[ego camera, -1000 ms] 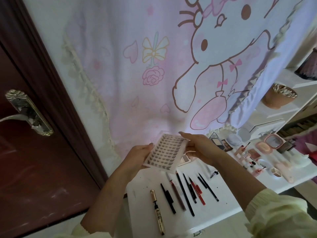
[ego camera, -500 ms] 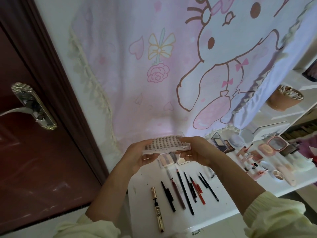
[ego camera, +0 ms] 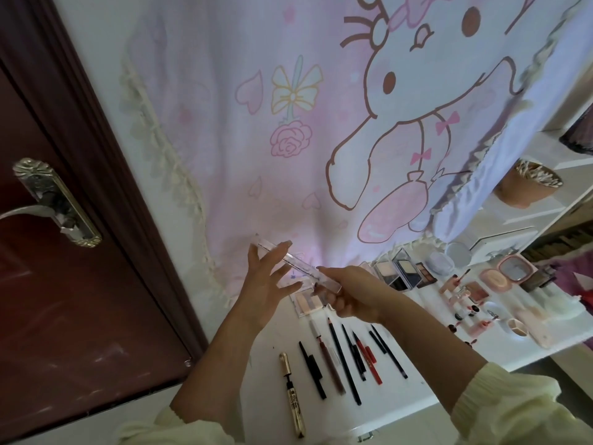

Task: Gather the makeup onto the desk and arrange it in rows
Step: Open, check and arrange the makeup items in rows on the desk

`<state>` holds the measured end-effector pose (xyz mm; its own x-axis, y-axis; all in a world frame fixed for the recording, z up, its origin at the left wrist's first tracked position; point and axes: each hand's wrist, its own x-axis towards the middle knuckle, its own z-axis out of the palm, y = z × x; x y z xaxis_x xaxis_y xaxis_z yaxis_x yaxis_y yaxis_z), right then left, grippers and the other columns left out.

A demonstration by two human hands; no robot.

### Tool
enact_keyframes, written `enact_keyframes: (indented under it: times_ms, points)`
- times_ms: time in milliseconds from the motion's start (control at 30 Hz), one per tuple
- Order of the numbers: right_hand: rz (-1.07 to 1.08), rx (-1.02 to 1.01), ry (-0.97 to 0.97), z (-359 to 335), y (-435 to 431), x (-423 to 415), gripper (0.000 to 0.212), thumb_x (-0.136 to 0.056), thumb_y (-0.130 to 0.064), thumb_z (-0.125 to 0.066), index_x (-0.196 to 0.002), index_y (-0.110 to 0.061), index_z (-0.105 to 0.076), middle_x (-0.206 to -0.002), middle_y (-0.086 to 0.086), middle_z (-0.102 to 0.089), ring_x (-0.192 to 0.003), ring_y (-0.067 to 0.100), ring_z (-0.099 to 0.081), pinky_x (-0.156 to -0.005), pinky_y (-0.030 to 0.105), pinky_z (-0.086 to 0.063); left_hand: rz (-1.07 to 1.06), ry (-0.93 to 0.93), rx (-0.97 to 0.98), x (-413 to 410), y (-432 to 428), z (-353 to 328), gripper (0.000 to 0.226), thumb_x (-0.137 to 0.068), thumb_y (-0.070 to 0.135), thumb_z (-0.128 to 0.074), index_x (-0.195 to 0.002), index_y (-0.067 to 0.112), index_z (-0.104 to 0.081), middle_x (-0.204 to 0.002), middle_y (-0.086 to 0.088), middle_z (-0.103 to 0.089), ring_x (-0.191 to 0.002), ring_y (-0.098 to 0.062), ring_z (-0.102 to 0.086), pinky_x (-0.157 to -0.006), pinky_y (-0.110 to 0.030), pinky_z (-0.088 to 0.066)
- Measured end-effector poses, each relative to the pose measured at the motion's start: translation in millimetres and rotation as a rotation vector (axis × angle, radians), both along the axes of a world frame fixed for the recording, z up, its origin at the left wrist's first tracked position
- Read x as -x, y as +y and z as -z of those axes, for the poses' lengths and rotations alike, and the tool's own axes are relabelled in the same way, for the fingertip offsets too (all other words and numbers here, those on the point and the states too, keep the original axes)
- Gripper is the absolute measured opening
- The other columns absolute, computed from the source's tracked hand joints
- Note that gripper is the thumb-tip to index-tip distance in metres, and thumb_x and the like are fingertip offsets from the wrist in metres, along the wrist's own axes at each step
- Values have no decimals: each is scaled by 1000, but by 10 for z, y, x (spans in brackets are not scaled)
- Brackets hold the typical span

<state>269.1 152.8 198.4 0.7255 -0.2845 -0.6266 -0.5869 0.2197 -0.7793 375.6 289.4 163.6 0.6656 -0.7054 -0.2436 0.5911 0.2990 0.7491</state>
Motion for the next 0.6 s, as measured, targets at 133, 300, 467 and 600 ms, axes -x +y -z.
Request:
enact_keyframes:
  times_ms: [133, 300, 467, 600]
  points:
    - [-157, 914, -65, -50, -89, -9, 42, -90, -46, -60, -111, -10, -67, -88, 3, -74, -68, 7, -66, -68, 25, -56, -3, -6, -41, 22, 21, -28, 117, -25, 52, -94, -128, 20, -47, -111, 4, -58, -115, -29, -56, -89, -54, -52]
    - [-332, 817, -379, -257, 18, 29, 29, -87, -29, -68, -114, -19, -72, -109, -6, -73, -92, -3, -67, -88, 19, -54, 31, -11, -83, 25, 20, 15, 106, -34, 47, -93, -127, 20, -50, -113, 1, -62, -119, -33, -56, -93, -55, -50]
    - [-360, 757, -471, -196, 59, -8, 20, -83, -21, -65, -97, -12, -76, -93, 19, -71, -90, 38, -66, -83, 52, -53, 48, -41, -109, 16, 16, 51, 72, -50, 43, -84, -110, 24, -49, -112, 1, -62, -114, -27, -60, -93, -51, -50]
    - [-334, 723, -495, -191, 61, -33, 17, -82, -17, -67, -96, -14, -77, -91, 20, -71, -90, 40, -66, -83, 51, -54, 77, -89, -113, -14, 39, 85, 67, -53, 45, -85, -104, 27, -44, -105, 2, -61, -102, -24, -62, -91, -46, -49]
